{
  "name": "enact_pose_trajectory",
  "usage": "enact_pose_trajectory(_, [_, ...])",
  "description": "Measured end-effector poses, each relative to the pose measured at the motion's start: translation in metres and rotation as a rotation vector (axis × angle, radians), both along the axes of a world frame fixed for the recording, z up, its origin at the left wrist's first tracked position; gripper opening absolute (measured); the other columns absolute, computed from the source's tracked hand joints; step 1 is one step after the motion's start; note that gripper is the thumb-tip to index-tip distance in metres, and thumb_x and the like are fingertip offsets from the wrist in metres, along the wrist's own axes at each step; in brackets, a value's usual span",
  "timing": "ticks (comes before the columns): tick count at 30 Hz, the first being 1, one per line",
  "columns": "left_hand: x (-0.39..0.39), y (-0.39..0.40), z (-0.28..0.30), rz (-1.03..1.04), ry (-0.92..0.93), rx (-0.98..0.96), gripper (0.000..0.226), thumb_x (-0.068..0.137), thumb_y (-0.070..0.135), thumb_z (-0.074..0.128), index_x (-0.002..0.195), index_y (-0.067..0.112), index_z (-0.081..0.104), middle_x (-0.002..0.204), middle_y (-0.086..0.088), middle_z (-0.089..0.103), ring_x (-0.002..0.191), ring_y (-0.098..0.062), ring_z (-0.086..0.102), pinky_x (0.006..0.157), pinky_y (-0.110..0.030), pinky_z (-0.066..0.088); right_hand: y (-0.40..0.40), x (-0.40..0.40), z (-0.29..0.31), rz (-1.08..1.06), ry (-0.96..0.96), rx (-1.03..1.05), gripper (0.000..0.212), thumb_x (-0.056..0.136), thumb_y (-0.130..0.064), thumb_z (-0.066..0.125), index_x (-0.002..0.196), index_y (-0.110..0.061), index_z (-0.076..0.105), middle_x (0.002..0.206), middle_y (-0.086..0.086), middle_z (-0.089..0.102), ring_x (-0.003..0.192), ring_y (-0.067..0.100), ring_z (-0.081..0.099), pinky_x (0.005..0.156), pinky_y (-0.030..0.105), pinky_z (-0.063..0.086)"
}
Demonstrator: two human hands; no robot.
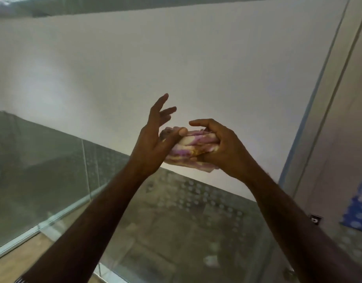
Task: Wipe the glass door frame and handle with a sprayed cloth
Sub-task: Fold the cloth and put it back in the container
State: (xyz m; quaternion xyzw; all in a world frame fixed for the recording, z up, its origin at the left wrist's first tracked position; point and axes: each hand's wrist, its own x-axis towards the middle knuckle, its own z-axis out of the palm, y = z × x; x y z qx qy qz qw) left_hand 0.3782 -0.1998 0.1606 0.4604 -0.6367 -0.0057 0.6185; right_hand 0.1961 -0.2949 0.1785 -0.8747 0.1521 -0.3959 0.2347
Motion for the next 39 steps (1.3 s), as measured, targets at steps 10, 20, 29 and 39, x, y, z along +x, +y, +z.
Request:
enact_pose_trajectory(10, [0.070,0.058,-0.006,0.137,-0.073,0.017,0.128,0.078,0.013,0.081,0.160,0.017,-0.017,0.154,-0.011,0.048,0.137,-0.021,0.055,0.117,-0.024,0.036,0.002,0.100,-0.008,0.159,-0.088,-0.162,0.091,0.070,-0.064,0.077,0.151,-0.043,0.041,0.122,-0.010,0.071,0.117,0.003,0.063,0.121,0.050,-0.024])
enact_pose_trajectory(20, [0.052,0.132,-0.002,0.666,-0.234,-0.040,0.111,0.079,0.016,0.080,0.161,0.001,0.005,0.165,0.023,0.019,0.141,-0.009,0.047,0.128,-0.052,0.015,0.015,0.144,-0.019,0.597,-0.103,-0.175,0.076,0.078,-0.062,0.069,0.146,-0.032,0.051,0.148,-0.008,0.056,0.145,0.004,0.041,0.122,0.057,-0.020])
enact_pose_trajectory(29, [-0.013,0.238,-0.028,1.082,-0.232,-0.043,0.125,0.074,0.013,0.082,0.153,0.006,-0.015,0.156,0.018,0.044,0.136,-0.026,0.056,0.128,-0.053,0.013,0.110,0.182,-0.044,1.022,-0.204,-0.136,0.105,0.082,-0.063,0.070,0.163,-0.023,0.016,0.138,-0.051,0.028,0.145,-0.002,0.037,0.119,0.046,-0.030])
enact_pose_trajectory(39, [-0.108,0.392,-0.052,1.465,-0.141,0.009,0.124,0.071,0.016,0.079,0.155,0.003,-0.012,0.146,0.024,0.053,0.135,-0.018,0.056,0.127,-0.055,0.016,0.292,0.176,-0.065,1.415,-0.280,-0.143,0.105,0.084,-0.061,0.066,0.161,-0.024,0.006,0.155,-0.025,0.026,0.150,0.007,0.029,0.119,0.053,-0.027])
